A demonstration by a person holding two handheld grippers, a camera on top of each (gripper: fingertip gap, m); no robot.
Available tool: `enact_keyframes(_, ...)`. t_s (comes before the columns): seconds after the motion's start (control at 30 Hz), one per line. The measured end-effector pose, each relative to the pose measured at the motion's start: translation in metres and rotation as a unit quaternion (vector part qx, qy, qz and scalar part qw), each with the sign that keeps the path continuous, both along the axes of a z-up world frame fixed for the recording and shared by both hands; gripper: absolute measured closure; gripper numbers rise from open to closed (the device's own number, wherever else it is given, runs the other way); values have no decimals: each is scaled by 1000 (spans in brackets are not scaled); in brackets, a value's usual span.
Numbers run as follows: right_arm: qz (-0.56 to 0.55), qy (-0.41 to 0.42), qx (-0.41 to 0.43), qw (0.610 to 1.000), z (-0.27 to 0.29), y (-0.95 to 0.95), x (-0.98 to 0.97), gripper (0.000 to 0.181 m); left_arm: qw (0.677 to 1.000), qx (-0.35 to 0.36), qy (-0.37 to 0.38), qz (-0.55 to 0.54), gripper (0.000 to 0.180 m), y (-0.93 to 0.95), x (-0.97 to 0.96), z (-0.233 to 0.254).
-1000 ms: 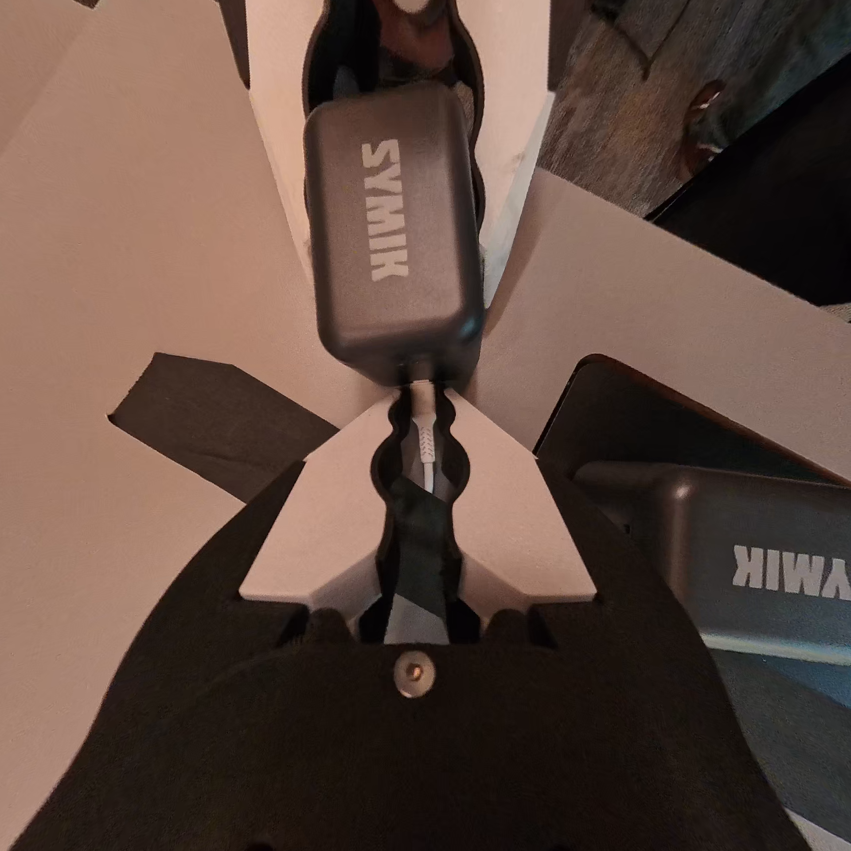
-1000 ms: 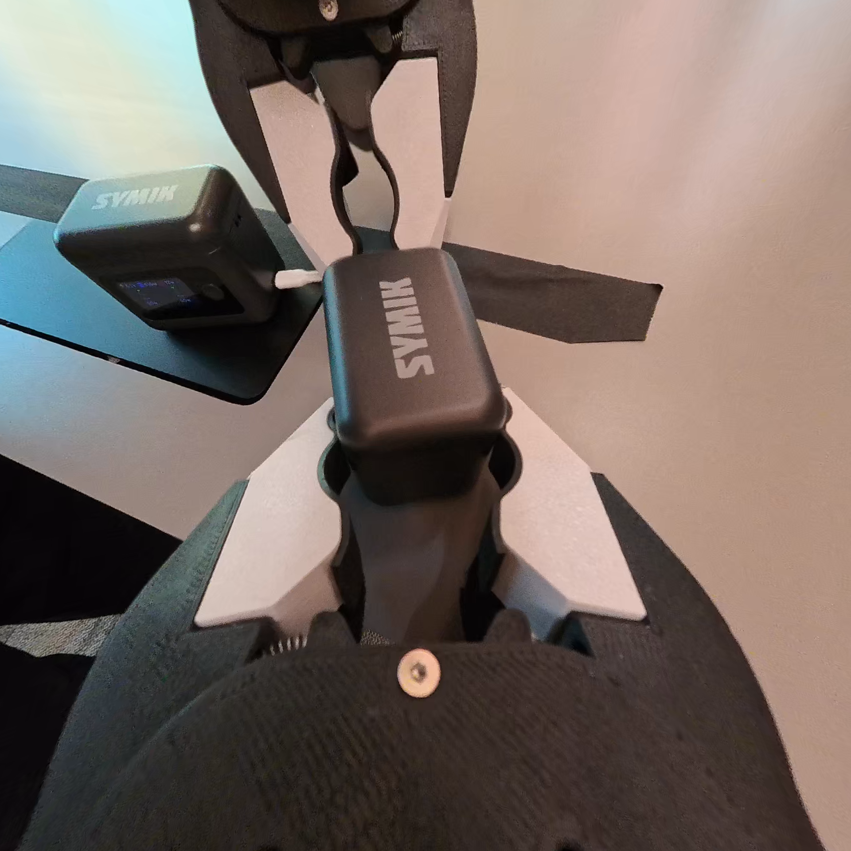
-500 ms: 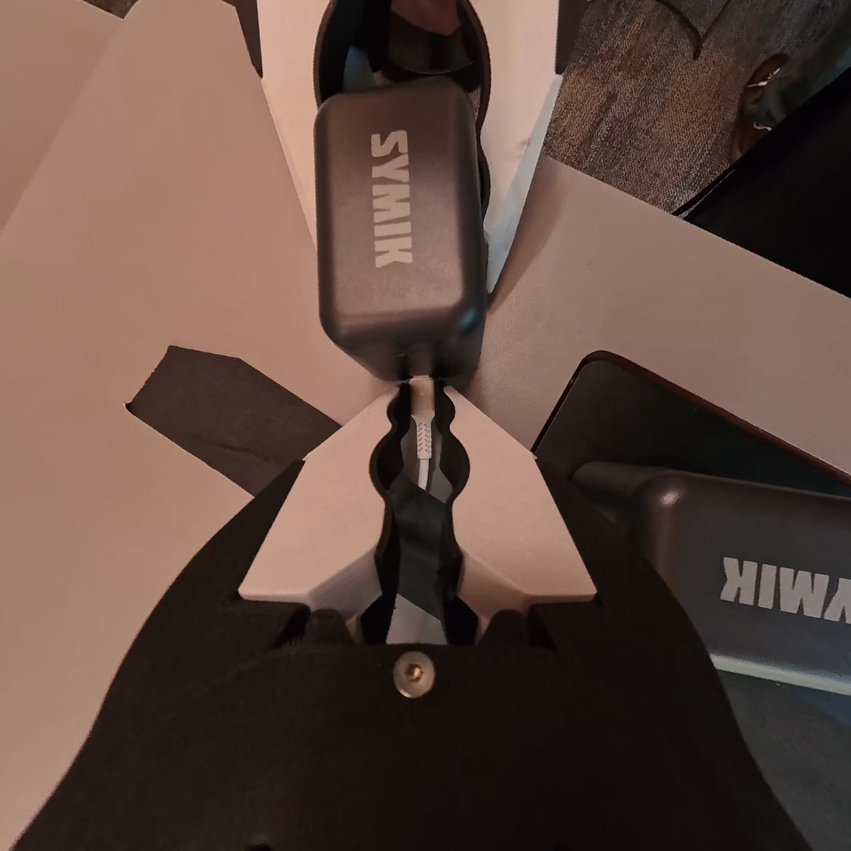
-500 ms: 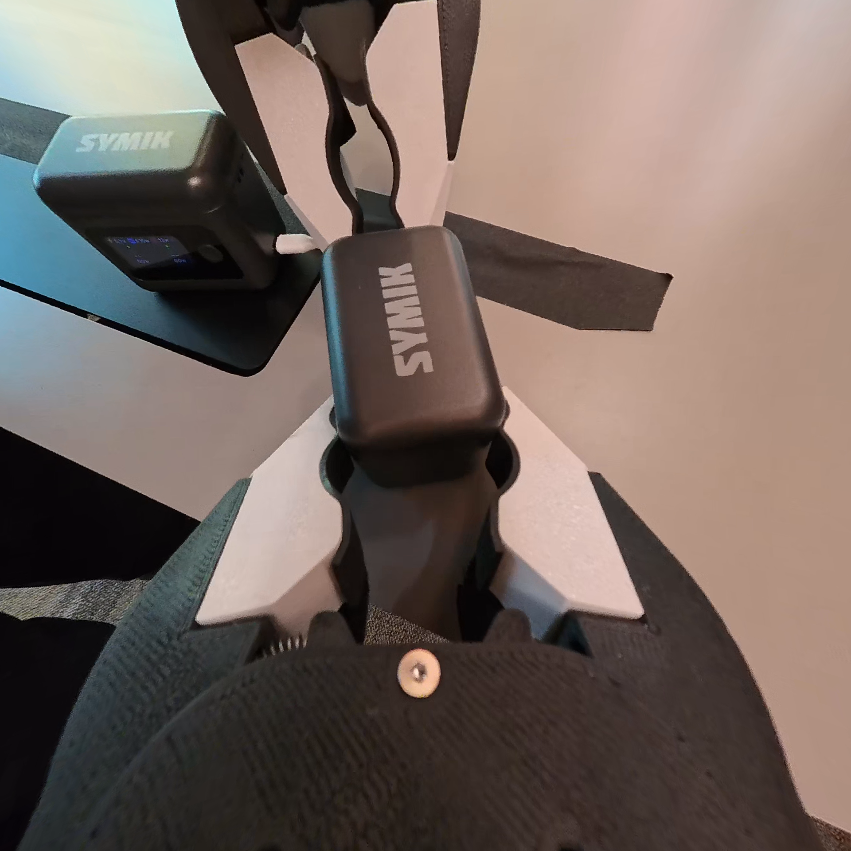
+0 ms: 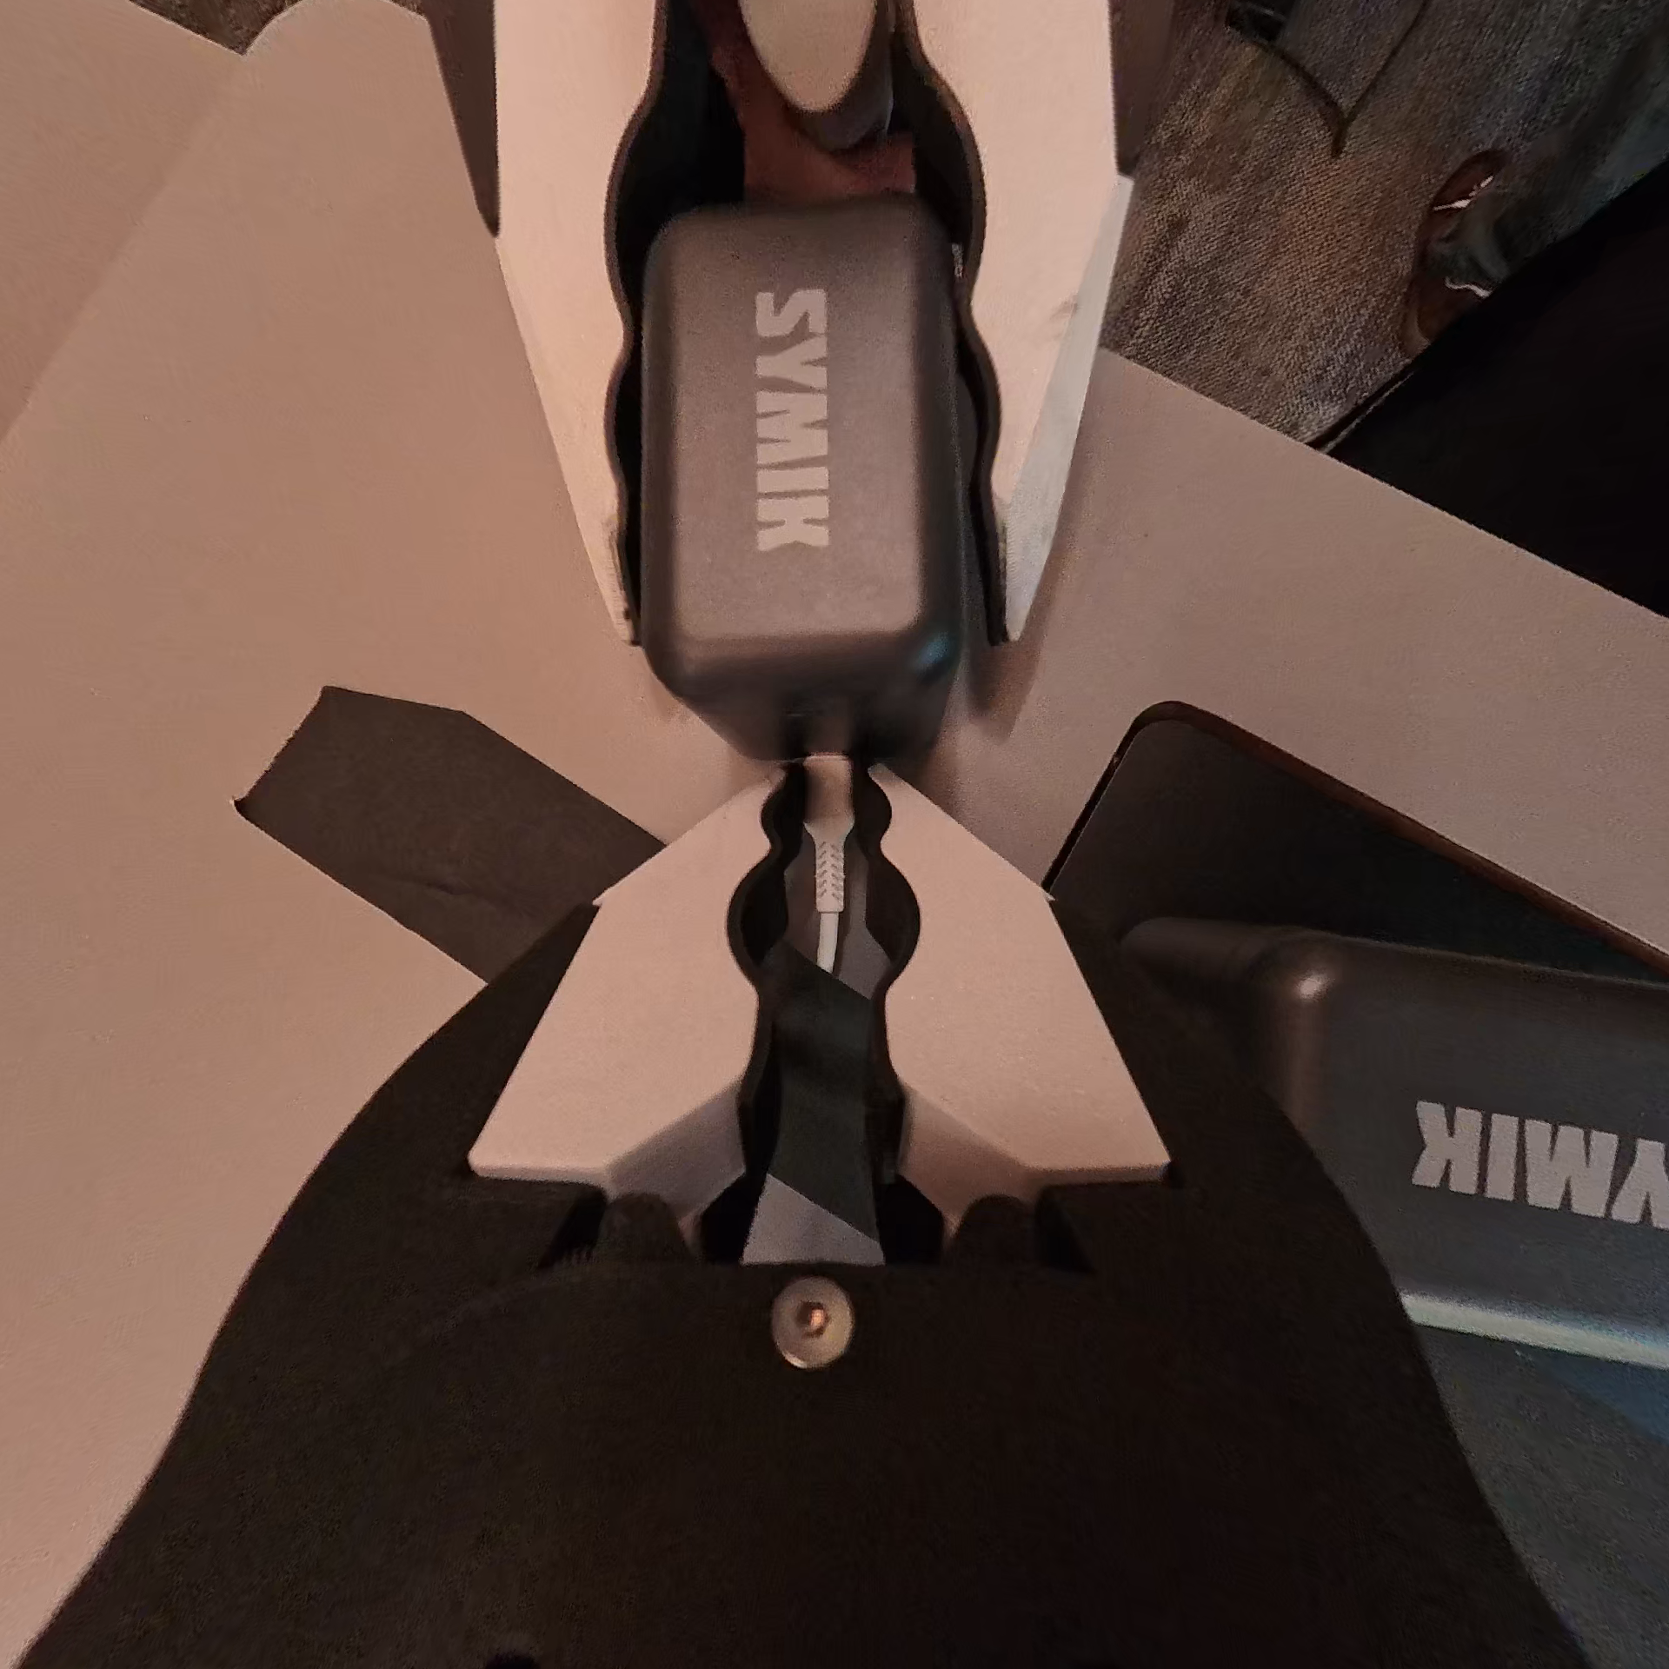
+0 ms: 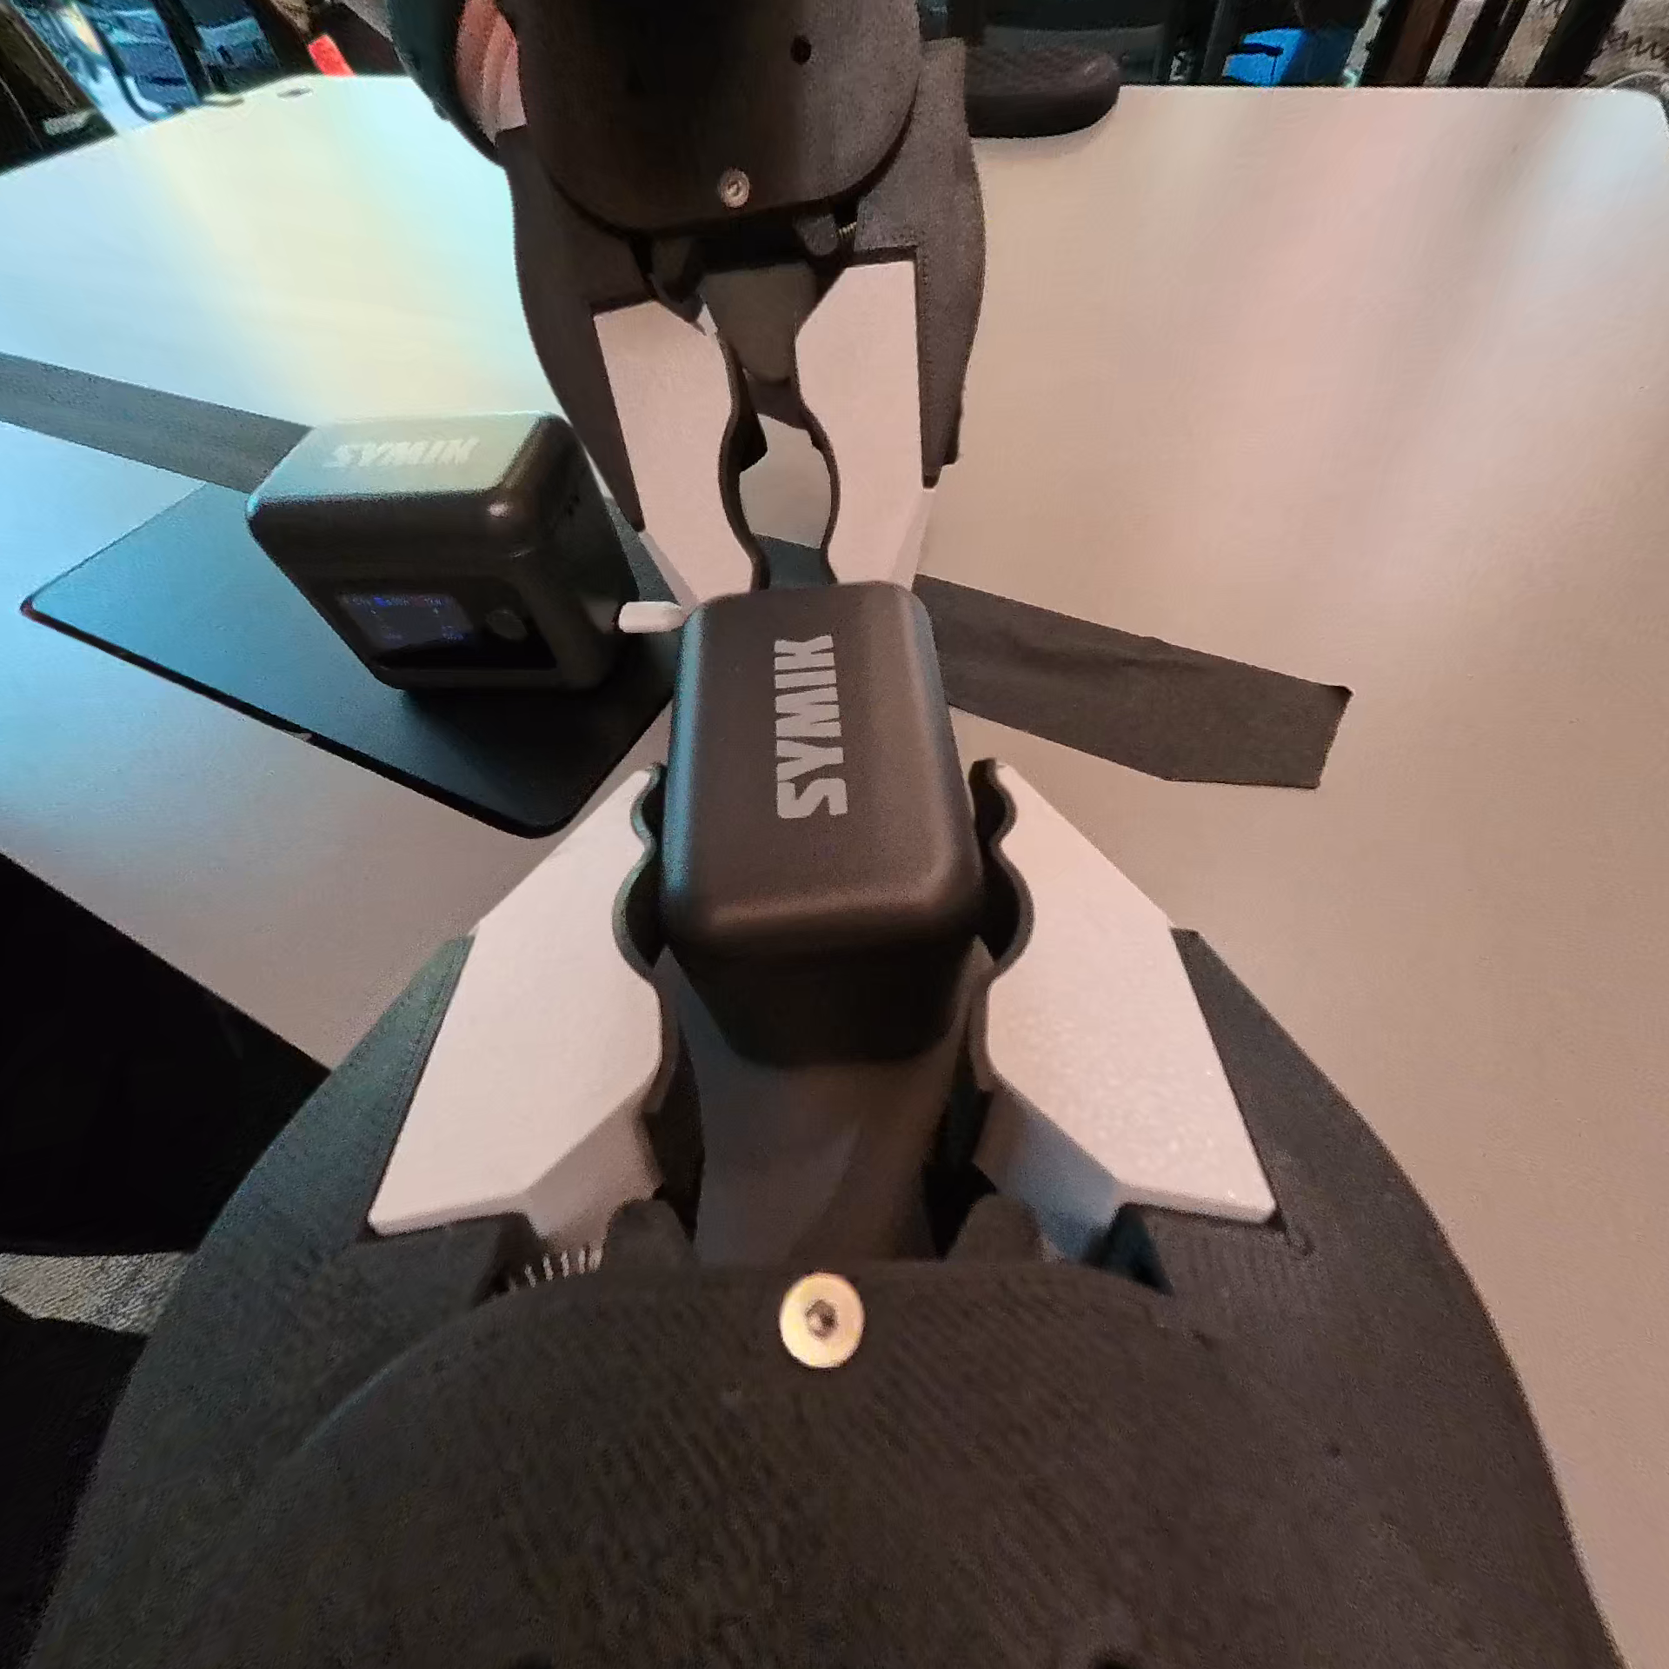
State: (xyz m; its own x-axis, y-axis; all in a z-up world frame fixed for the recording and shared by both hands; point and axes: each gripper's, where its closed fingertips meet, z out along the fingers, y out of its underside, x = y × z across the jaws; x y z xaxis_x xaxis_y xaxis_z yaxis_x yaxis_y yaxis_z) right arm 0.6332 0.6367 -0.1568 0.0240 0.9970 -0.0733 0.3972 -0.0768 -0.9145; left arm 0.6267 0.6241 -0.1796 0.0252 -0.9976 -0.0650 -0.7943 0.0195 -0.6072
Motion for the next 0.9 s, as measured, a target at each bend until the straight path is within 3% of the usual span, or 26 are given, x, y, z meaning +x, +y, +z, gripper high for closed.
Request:
enact_keyframes(0.37,14,-117,9,993,-3,0,5,114,999,28,28,-1,169,0,1,-1)
enact_keyframes(0.7,11,-117,30,993,-8,0,6,114,999,30,3,20,170,2,3,-1)
enact_keyframes(0.77,-5,-102,-6,995,-9,-2,6,114,998,-14,-6,55,166,5,-1,0)
enact_keyframes(0.83,-34,-80,-22,996,-4,-3,11,112,989,-64,-17,132,147,13,-11,7)
enact_keyframes(0.9,-78,-63,-28,995,1,2,20,108,969,-103,-79,211,149,21,-22,29)
